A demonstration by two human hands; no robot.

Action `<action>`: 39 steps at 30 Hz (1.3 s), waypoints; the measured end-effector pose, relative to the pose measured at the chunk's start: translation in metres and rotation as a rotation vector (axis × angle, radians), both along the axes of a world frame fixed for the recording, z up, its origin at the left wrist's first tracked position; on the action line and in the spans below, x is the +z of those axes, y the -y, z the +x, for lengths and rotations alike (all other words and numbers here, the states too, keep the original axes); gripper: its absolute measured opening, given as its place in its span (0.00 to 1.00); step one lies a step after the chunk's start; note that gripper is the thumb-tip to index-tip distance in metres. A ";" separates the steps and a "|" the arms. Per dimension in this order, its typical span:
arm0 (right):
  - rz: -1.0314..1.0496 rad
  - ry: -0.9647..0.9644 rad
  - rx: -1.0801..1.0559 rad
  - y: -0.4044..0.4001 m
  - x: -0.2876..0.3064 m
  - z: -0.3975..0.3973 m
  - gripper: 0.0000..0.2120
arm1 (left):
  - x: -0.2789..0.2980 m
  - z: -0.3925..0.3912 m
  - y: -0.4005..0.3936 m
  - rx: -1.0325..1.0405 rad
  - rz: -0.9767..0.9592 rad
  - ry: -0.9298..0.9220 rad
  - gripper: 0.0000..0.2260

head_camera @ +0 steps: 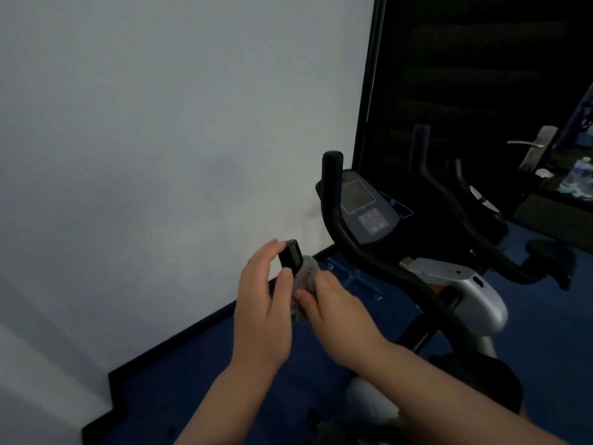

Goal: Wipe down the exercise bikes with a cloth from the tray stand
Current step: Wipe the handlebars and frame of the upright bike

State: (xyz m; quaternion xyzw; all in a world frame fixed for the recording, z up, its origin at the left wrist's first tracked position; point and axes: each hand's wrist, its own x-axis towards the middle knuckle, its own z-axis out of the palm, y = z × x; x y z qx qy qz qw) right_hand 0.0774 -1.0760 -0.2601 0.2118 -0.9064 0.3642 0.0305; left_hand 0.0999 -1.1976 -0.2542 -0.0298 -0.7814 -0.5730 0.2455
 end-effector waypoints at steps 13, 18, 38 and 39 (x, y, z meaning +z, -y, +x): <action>0.157 0.440 0.285 -0.054 -0.002 0.004 0.23 | -0.025 0.011 -0.033 -0.005 -0.276 -0.082 0.21; 0.480 0.320 0.471 -0.085 0.004 0.003 0.21 | -0.038 0.011 -0.042 0.026 -0.447 -0.027 0.19; 0.789 -0.187 0.842 -0.136 0.013 -0.040 0.16 | -0.045 0.021 -0.074 0.159 -0.327 0.021 0.20; 0.725 -0.094 0.832 -0.128 0.011 -0.035 0.15 | -0.046 0.021 -0.075 0.161 -0.314 0.016 0.20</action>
